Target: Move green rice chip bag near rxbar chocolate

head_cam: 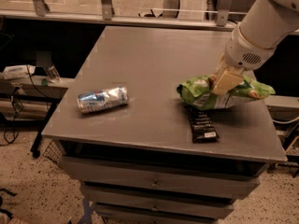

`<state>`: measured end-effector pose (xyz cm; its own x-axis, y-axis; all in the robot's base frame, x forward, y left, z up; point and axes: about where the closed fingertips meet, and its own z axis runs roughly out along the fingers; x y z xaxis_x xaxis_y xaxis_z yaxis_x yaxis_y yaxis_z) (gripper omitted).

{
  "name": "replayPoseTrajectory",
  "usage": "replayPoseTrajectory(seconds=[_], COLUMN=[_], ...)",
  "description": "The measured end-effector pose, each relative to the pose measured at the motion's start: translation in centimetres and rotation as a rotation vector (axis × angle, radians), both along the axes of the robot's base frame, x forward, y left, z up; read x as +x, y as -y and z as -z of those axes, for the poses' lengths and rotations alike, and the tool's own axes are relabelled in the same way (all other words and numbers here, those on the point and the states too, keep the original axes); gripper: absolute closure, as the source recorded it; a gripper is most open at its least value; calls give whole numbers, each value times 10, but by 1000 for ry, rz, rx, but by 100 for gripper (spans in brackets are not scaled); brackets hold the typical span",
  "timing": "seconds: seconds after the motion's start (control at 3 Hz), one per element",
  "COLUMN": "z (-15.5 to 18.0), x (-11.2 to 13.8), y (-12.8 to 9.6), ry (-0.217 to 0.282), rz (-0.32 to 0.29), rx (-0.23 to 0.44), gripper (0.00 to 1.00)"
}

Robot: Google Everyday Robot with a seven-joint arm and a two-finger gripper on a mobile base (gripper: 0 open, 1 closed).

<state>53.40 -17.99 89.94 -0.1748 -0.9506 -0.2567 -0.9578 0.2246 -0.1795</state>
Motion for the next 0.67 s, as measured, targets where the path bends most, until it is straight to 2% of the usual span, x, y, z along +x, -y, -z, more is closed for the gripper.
replayPoseTrajectory(seconds=[0.67], z=[-1], x=[0], y=[-1], ry=[3], rz=[-1], rx=[-1], gripper=[13])
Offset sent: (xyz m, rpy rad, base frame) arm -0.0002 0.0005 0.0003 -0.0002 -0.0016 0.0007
